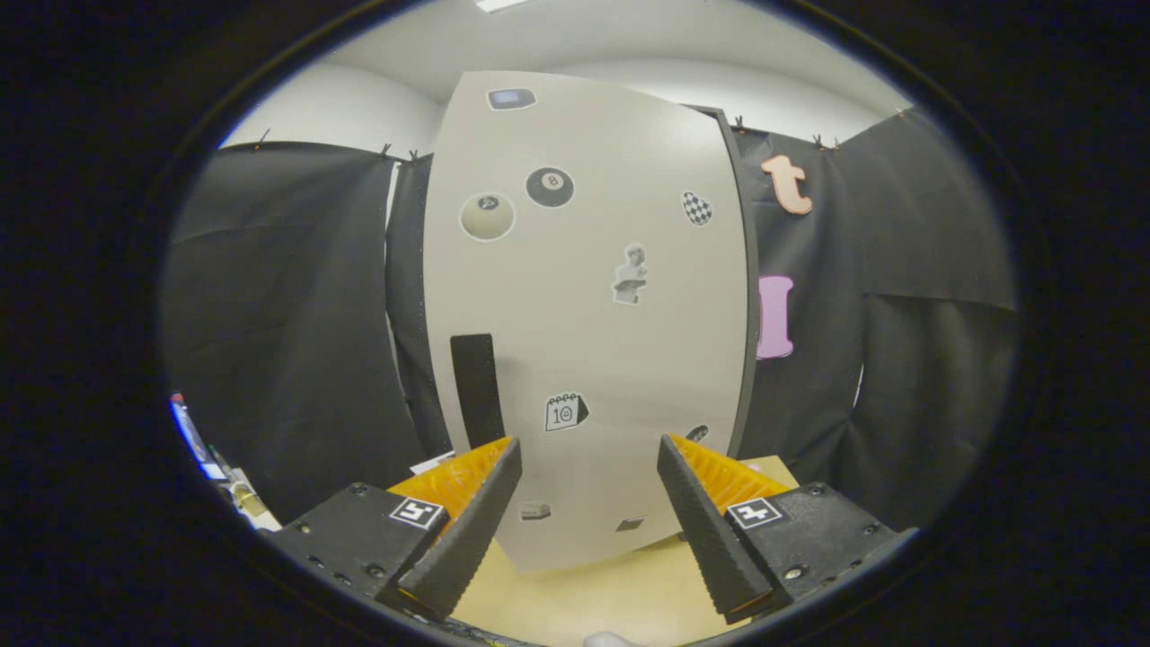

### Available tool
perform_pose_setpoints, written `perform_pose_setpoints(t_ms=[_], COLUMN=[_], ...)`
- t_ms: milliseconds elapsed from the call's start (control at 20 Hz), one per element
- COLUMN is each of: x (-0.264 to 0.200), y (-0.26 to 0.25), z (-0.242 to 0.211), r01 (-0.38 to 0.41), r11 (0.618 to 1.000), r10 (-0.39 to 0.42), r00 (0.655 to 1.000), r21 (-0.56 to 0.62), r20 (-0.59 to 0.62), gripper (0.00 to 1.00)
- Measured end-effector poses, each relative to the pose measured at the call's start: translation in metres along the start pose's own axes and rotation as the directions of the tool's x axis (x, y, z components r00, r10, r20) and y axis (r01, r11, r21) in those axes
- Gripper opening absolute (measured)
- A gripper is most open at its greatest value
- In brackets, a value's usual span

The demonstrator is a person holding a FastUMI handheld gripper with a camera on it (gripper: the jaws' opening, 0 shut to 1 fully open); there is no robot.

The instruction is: Open the shoe cabinet door, grab the shoes and put them into the shoe cabinet, then close the shoe cabinet door.

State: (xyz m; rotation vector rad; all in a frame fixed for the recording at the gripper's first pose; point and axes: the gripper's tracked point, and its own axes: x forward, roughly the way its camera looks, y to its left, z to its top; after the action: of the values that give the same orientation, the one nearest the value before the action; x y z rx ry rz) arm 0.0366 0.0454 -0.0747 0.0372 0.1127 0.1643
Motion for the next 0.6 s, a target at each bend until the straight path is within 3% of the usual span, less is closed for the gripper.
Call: perform_pose_setpoints(t_ms=[200, 600], x=[-0.027, -0.095], y=[0.001, -0.031], z=[0.014, 0.047], r01=[-0.011, 0.065], r11=[1.0, 0.998], r10=[0.012, -0.064], r00=[1.0, 0.994], r21=[-0.006, -0.009], r20=[0.014, 0.085], gripper=[1.0, 1.0])
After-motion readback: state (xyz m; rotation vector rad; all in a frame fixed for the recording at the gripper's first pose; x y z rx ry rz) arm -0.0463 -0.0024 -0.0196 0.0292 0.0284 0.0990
